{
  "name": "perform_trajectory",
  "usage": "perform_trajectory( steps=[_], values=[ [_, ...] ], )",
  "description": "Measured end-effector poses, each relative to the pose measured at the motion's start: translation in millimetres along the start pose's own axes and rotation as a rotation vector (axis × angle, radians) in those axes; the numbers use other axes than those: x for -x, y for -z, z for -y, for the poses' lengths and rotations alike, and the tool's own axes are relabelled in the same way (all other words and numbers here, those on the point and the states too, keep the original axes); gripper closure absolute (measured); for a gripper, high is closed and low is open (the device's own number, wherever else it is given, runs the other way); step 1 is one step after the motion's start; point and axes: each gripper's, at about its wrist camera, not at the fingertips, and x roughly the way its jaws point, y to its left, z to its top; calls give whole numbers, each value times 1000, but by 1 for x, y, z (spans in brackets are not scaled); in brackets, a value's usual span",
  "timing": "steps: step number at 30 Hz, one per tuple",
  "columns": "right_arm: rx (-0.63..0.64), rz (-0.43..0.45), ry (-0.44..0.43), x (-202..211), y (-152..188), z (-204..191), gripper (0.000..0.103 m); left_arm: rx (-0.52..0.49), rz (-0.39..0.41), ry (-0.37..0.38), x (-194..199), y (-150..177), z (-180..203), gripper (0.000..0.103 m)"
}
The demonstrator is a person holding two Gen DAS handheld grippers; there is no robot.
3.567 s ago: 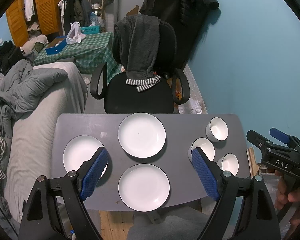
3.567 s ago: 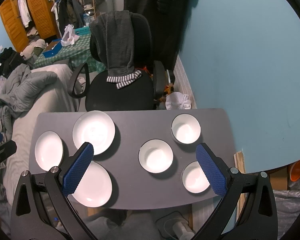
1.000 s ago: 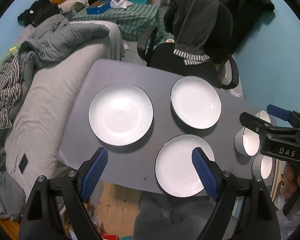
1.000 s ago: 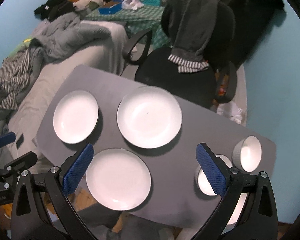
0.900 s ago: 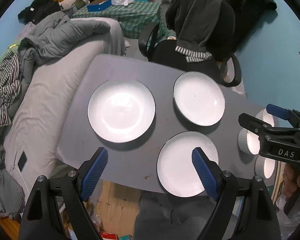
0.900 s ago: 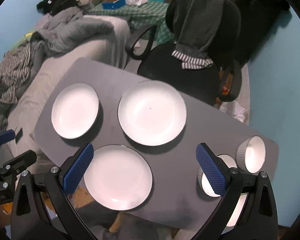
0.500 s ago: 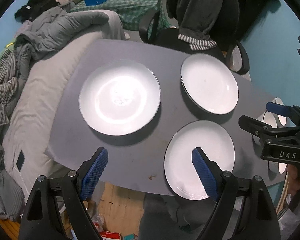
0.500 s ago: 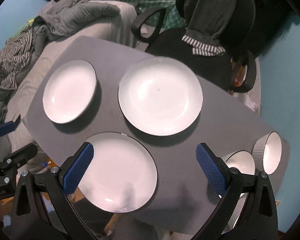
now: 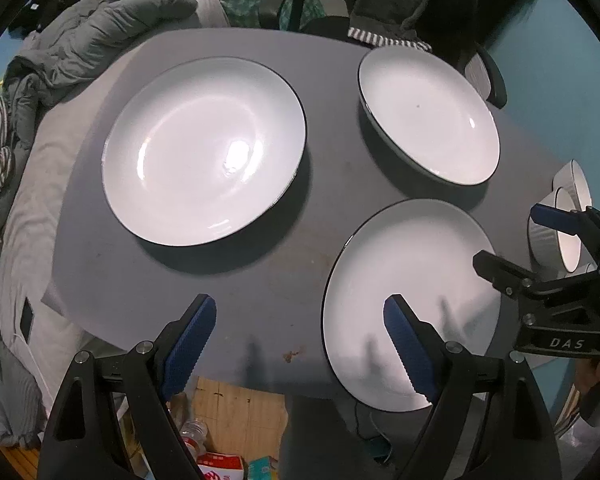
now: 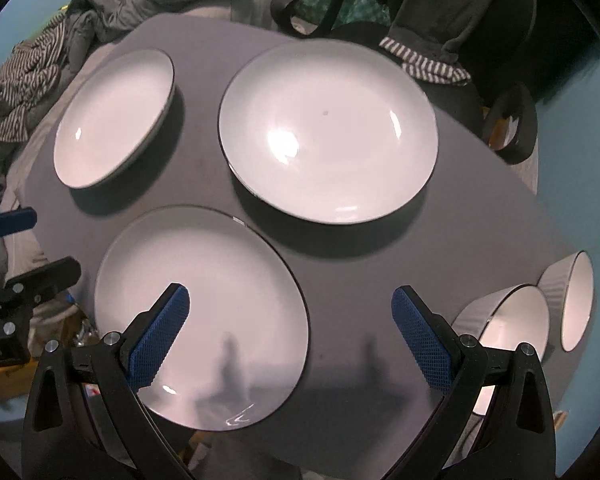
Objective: Organize plates and bowls
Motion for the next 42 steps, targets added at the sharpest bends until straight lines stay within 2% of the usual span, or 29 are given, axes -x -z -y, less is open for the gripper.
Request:
perform_trajectory(
  steps=[5, 9, 14, 20, 21, 23, 26, 27, 29, 33, 38, 40, 42],
  values=[
    [0, -31, -10, -19, 7, 4, 3, -13, -40, -11, -18, 6, 3, 16],
    [-51, -54, -69, -29, 12, 12, 7, -11, -63, -13, -26, 12, 5, 16],
    [-105, -85, -114, -40, 19, 22, 14, 29, -90, 16, -34, 15, 3, 16],
    [-113, -109, -152, -46, 25, 26, 29, 47, -106, 35, -33, 14, 0, 20],
    [-110, -112, -155, -47, 26, 26, 33, 47, -106, 37, -33, 13, -1, 21],
    [-101, -120, -155, -48, 27, 25, 40, 49, -114, 37, -33, 12, -2, 32],
    [-85, -118, -139, -50, 29, 23, 56, 57, -124, 38, -41, 1, -1, 39],
    [-80, -115, -140, -49, 29, 22, 74, 60, -125, 37, -41, -4, -2, 40],
    [-85, -118, -151, -49, 29, 22, 74, 69, -130, 41, -42, -5, -6, 49],
    [-109, -127, -173, -51, 30, 27, 74, 101, -141, 71, -43, -7, -14, 54],
    [-122, -139, -192, -54, 34, 32, 74, 101, -152, 116, -38, -12, -17, 73],
    [-121, -150, -203, -57, 21, 45, 74, 98, -165, 134, -37, -14, -17, 77],
    [-121, -162, -211, -52, 17, 46, 74, 89, -163, 125, -34, -16, -17, 77]
  ],
)
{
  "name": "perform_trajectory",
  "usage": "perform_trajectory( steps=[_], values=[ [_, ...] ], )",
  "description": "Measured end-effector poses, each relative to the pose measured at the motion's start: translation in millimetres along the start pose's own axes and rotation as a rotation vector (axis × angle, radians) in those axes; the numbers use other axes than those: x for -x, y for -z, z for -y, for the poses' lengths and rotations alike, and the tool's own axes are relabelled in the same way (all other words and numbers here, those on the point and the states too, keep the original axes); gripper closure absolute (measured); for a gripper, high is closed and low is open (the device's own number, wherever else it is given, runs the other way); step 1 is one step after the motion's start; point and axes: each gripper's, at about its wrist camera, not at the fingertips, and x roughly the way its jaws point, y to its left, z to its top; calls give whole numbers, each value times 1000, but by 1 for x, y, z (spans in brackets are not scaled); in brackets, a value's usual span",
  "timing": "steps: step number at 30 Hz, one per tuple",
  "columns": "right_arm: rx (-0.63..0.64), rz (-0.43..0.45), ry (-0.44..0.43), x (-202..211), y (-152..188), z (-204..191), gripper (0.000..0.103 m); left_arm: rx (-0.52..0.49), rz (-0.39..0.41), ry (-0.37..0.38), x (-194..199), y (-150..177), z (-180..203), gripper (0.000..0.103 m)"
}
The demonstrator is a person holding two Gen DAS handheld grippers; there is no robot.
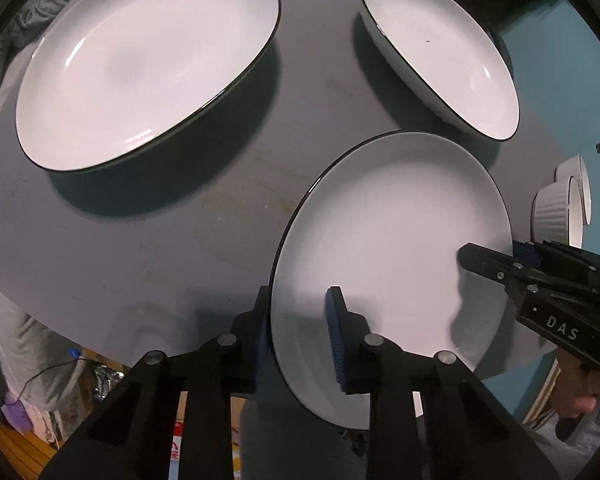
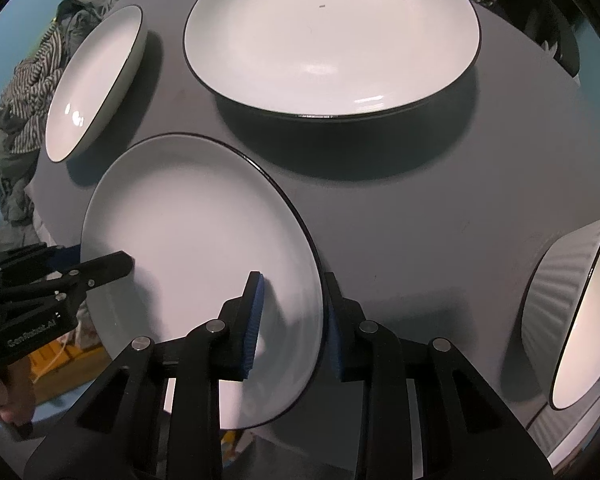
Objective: Organize plates and bowls
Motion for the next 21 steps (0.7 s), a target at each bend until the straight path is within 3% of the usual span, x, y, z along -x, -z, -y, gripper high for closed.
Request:
perform_trajectory(
  steps=[8, 21],
  values=[
    [22, -24, -3, -8, -13, -5, 76, 25, -11, 26, 3, -7, -21, 79],
    [-68, -56, -50, -15, -24, 3, 83, 63, -38, 57, -6, -4, -20, 82]
  ],
)
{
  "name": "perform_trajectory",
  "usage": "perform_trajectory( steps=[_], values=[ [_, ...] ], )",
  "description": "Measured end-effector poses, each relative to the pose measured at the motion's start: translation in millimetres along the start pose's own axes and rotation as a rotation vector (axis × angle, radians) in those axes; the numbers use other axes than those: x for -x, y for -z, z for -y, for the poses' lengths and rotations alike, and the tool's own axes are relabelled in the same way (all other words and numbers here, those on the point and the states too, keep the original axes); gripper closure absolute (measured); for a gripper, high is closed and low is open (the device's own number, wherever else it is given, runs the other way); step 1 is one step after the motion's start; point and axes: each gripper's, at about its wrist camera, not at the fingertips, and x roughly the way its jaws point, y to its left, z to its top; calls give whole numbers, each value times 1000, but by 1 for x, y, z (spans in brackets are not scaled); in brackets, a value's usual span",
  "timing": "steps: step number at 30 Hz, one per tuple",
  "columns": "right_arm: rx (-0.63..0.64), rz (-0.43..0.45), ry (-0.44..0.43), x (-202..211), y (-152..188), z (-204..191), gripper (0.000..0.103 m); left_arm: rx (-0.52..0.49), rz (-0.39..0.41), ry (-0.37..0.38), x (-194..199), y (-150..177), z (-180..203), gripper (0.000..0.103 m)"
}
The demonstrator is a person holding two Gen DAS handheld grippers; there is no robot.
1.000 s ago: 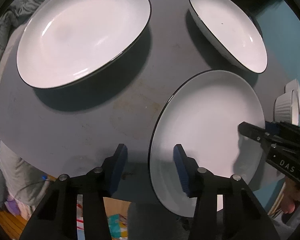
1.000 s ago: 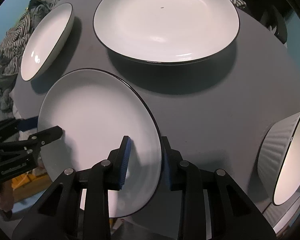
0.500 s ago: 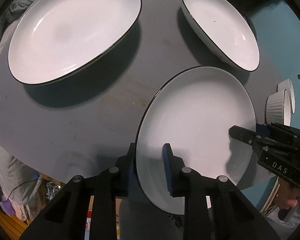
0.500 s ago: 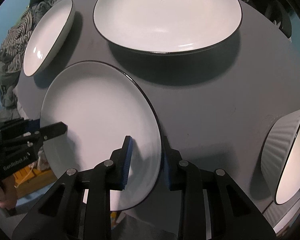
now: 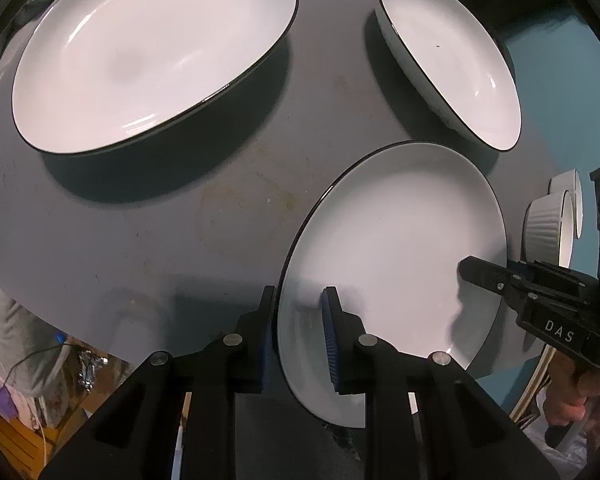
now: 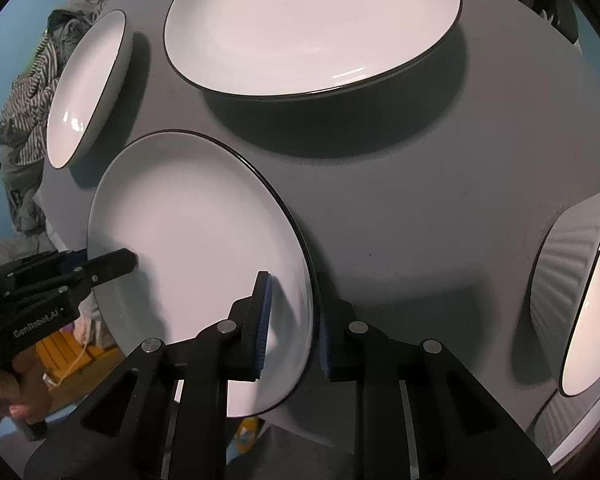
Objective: Organize plates and bowls
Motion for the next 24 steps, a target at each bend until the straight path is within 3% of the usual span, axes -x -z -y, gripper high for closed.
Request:
perform_trajectory(
  steps=[12, 24],
  values=[
    [-13, -8, 1, 1, 1, 4, 84, -5, -19, 16, -18, -6, 1, 82],
    [-42, 11, -41, 7, -3, 11, 85, -35, 2, 25, 8, -26, 13, 82]
  ],
)
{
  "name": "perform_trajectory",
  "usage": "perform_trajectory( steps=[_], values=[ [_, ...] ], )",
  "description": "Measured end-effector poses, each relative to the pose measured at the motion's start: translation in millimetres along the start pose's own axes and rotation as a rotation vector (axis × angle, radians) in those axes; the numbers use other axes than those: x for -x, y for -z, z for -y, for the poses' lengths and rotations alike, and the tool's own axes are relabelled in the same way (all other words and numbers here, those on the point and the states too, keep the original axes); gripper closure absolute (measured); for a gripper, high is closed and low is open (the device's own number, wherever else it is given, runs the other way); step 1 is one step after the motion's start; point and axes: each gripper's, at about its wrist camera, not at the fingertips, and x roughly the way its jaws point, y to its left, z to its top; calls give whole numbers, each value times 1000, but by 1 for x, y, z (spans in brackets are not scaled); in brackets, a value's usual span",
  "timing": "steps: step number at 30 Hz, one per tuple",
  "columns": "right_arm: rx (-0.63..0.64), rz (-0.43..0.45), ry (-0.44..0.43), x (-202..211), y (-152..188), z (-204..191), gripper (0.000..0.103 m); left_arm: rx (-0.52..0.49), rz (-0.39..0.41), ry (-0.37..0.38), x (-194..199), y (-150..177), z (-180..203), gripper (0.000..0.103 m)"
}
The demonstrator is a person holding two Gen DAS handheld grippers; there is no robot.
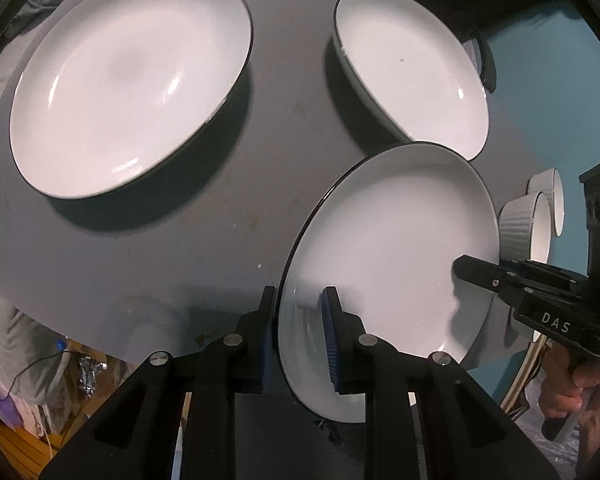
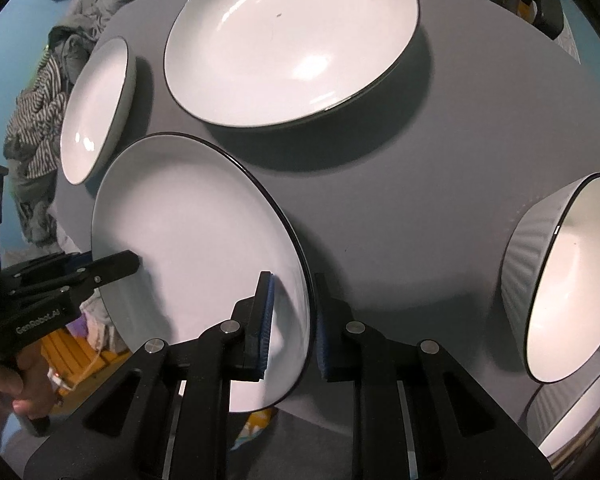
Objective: Organize plates and bowls
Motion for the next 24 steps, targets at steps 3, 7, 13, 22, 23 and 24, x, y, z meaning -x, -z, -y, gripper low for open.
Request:
perform_trajectory(
  steps=[3, 7, 13, 22, 23, 24],
  values=[
    [-8, 4, -4, 3, -2, 1, 85, -12, 14, -14, 6, -6, 5, 82],
    [-4, 21, 4, 8, -2, 0, 85, -16, 25, -21, 11, -17, 10, 82],
    [1, 47, 18, 20, -8, 3, 85, -28, 46, -21, 15, -36, 22, 82],
    [-9, 80, 18, 30, -24, 11, 85, -55, 70, -39, 17, -74, 35, 82],
    [-11, 81, 17, 30, -25, 13, 85, -57, 71, -39, 17, -78, 36, 82],
    [-15, 81, 14, 32, -27, 14, 85, -59, 71, -40, 16, -81, 37, 82]
  ],
)
